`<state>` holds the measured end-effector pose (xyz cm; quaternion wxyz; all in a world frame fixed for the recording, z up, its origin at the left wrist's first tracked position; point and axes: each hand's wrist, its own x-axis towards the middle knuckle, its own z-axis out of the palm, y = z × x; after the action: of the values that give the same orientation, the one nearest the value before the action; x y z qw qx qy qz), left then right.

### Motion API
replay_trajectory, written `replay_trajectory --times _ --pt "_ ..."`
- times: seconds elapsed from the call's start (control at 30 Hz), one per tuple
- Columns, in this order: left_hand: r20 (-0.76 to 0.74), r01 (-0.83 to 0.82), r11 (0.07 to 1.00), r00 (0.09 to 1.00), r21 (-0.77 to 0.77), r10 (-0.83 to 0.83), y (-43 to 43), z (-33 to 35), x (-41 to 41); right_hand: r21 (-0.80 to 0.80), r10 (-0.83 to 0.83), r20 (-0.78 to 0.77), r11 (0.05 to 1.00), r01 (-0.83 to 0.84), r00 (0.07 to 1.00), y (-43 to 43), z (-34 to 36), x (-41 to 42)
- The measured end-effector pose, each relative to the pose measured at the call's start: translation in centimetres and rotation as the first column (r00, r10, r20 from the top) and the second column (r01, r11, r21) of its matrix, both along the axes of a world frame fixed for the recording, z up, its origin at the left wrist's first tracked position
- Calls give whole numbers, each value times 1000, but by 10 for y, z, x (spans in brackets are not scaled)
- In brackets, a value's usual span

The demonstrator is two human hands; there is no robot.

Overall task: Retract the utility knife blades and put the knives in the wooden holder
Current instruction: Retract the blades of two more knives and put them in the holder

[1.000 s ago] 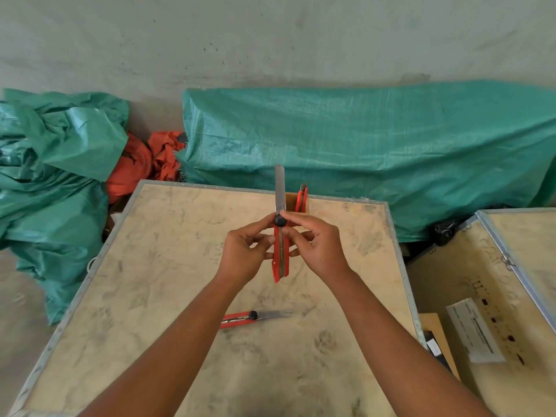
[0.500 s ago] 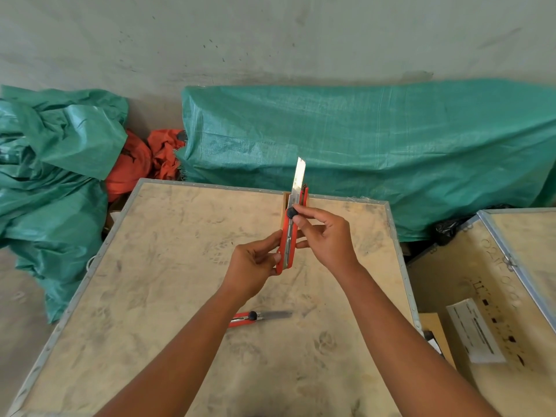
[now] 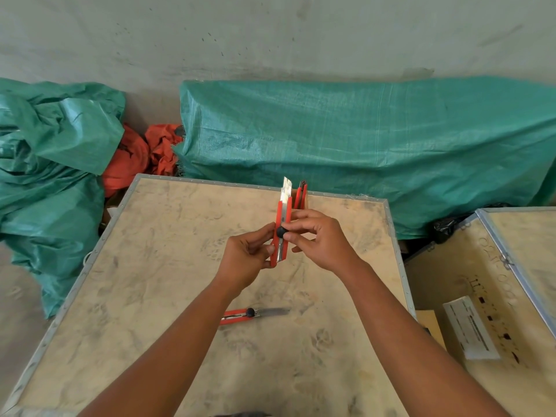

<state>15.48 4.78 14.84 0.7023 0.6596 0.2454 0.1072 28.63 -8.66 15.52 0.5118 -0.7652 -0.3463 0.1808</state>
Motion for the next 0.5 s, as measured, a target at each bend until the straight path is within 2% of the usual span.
replay_trajectory --times 0.23,0.5 --pt "-2 -27 998 1000 -48 27 5 5 3 -73 56 22 996 -55 998 -2 -1 -10" --pt "47 78 995 996 -58 -75 9 6 0 -12 43 36 999 -43 998 -4 -2 -11"
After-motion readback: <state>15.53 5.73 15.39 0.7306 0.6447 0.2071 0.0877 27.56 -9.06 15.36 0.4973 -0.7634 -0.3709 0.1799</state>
